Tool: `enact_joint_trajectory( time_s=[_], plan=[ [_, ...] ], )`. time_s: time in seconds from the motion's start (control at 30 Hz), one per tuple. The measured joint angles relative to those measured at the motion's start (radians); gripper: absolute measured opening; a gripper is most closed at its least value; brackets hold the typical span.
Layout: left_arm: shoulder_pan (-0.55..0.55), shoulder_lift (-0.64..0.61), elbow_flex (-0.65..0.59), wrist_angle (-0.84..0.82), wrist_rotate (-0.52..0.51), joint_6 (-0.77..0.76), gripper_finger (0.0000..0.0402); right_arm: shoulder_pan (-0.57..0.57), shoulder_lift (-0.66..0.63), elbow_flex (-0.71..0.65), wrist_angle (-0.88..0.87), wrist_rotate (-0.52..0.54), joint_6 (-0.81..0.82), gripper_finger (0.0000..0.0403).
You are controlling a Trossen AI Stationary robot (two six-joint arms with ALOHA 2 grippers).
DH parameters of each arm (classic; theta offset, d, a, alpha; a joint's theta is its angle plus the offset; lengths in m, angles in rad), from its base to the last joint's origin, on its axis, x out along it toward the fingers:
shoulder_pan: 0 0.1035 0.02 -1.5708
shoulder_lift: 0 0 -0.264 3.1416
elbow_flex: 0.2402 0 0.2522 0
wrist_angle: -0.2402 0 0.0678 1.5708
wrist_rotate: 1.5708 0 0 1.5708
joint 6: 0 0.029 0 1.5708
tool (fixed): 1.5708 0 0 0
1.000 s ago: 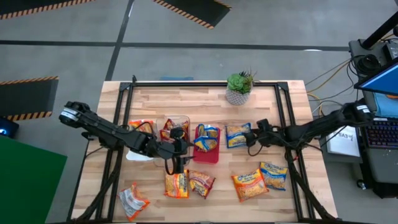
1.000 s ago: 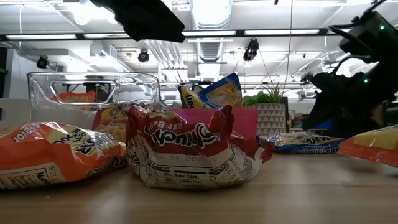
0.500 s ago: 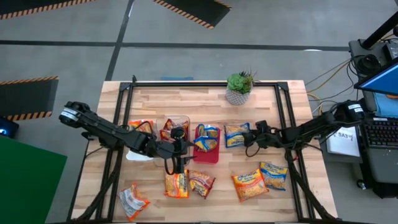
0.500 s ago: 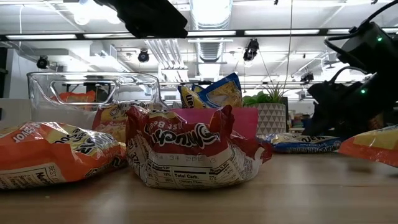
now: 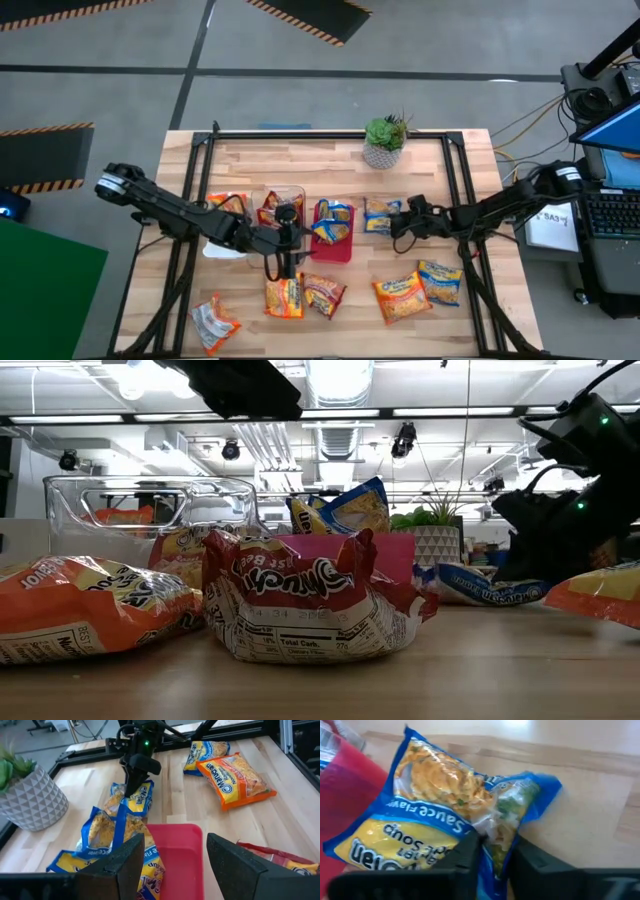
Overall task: Sort Maruchan noodles
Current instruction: Put the blue noodle pack into the red bin
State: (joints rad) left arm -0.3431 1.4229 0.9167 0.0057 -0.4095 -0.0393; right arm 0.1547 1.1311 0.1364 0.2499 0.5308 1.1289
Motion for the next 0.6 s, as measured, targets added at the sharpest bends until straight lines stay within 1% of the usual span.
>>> enact_joint_trajectory(
  time_s=[0.07,0.1,0.23,0.33,0.47,0.6],
  plan=[
    [0.000,-0.006,0.003,-0.001,0.000,0.021,0.0198,0.000,-0.017,0.000,-0.001,-0.002,-0.023,0.0027],
    [0.000,-0.011,0.003,-0.004,0.000,0.030,0.0198,0.000,-0.028,0.000,-0.001,-0.003,-0.030,0.0021],
    [0.000,-0.038,0.003,-0.034,0.000,0.061,0.0198,0.000,-0.088,0.000,0.011,0.001,-0.060,0.0020],
    [0.000,-0.062,0.003,-0.061,0.000,0.095,0.0198,0.000,-0.144,0.009,0.025,0.004,-0.121,0.0020],
    [0.006,-0.079,0.003,-0.067,-0.002,0.126,0.0198,0.003,-0.207,0.062,0.030,0.004,-0.225,0.0019],
    [0.008,-0.080,0.003,-0.062,-0.003,0.132,0.0198,0.016,-0.224,0.147,0.029,0.000,-0.332,0.0016]
  ],
)
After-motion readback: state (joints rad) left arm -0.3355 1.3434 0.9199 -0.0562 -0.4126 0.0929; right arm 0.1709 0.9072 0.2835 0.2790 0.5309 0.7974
